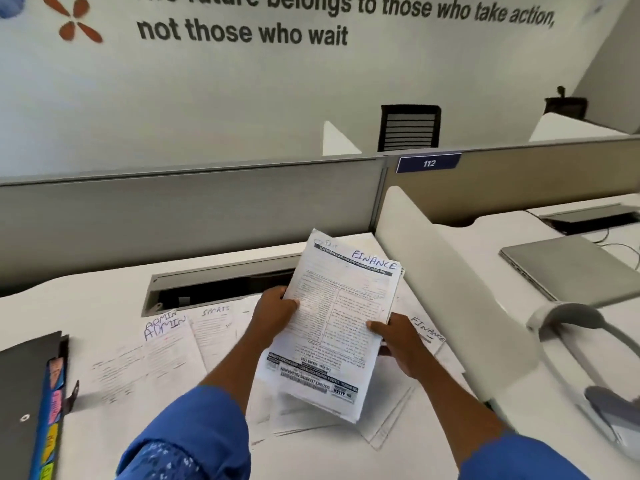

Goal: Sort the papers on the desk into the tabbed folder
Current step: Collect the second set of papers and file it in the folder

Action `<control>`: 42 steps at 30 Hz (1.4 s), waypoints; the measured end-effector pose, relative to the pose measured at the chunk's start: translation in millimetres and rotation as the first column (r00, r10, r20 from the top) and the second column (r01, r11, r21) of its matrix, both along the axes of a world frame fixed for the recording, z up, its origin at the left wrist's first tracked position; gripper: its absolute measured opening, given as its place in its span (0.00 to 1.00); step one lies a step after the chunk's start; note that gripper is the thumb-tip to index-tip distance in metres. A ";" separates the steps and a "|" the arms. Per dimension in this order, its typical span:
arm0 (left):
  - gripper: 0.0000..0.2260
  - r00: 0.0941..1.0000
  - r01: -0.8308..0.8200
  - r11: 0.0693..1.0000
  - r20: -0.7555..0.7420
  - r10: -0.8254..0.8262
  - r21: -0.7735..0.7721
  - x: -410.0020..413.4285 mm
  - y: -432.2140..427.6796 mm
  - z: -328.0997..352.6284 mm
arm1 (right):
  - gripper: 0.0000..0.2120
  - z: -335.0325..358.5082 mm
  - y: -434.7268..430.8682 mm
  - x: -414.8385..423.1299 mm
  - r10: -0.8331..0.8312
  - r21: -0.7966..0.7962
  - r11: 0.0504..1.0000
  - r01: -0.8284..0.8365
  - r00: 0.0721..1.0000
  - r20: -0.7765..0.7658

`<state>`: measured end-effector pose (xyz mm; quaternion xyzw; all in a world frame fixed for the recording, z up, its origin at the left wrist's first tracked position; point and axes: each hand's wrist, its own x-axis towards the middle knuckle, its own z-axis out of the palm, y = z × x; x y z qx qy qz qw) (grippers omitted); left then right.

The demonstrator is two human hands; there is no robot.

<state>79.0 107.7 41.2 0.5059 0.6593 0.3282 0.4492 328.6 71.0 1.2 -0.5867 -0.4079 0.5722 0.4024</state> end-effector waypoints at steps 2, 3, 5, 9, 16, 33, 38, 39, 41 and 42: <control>0.07 0.999 0.034 0.999 -0.020 -0.035 -0.021 18.0 1.6 -9.6 | 0.12 -7.3 -6.6 19.5 0.006 -0.031 0.999 -0.005 0.999 0.033; 0.07 0.998 0.048 0.998 -0.029 -0.049 -0.034 27.1 2.3 -14.7 | 0.12 -10.6 -9.7 28.6 0.007 -0.044 0.999 -0.005 0.999 0.041; 0.06 0.996 0.066 0.996 -0.052 -0.068 -0.056 42.6 3.8 -23.6 | 0.12 -17.3 -13.8 44.0 0.008 -0.077 0.997 -0.005 0.999 0.045; 0.06 0.989 0.103 0.992 -0.101 -0.110 -0.079 68.9 13.7 -38.1 | 0.11 -29.7 -14.4 66.7 0.003 -0.151 0.988 0.003 0.999 0.038; 0.08 0.959 0.156 0.984 -0.226 -0.171 -0.085 96.4 32.2 -56.1 | 0.13 -48.5 -2.2 78.3 -0.059 -0.277 0.957 0.082 0.994 0.090; 0.29 0.949 0.112 0.974 -0.269 -0.163 -0.197 114.6 42.5 -84.3 | 0.12 -58.2 6.8 71.1 -0.128 -0.283 0.910 0.302 0.856 0.501; 0.27 0.938 0.113 0.969 -0.299 -0.177 -0.220 119.6 42.0 -82.7 | 0.15 -57.9 14.4 63.9 -0.106 -0.266 0.888 0.374 0.731 0.675; 0.26 0.935 0.116 0.969 -0.305 -0.181 -0.219 120.5 42.1 -82.4 | 0.15 -56.8 16.6 62.0 -0.108 -0.264 0.882 0.389 0.714 0.692; 0.26 0.932 0.128 0.968 -0.309 -0.192 -0.214 122.2 42.4 -82.6 | 0.16 -55.8 20.5 59.2 -0.141 -0.264 0.861 0.436 0.701 0.700; 0.26 0.932 0.134 0.967 -0.304 -0.198 -0.217 122.6 42.5 -82.8 | 0.16 -54.9 21.5 58.4 -0.166 -0.266 0.845 0.465 0.699 0.695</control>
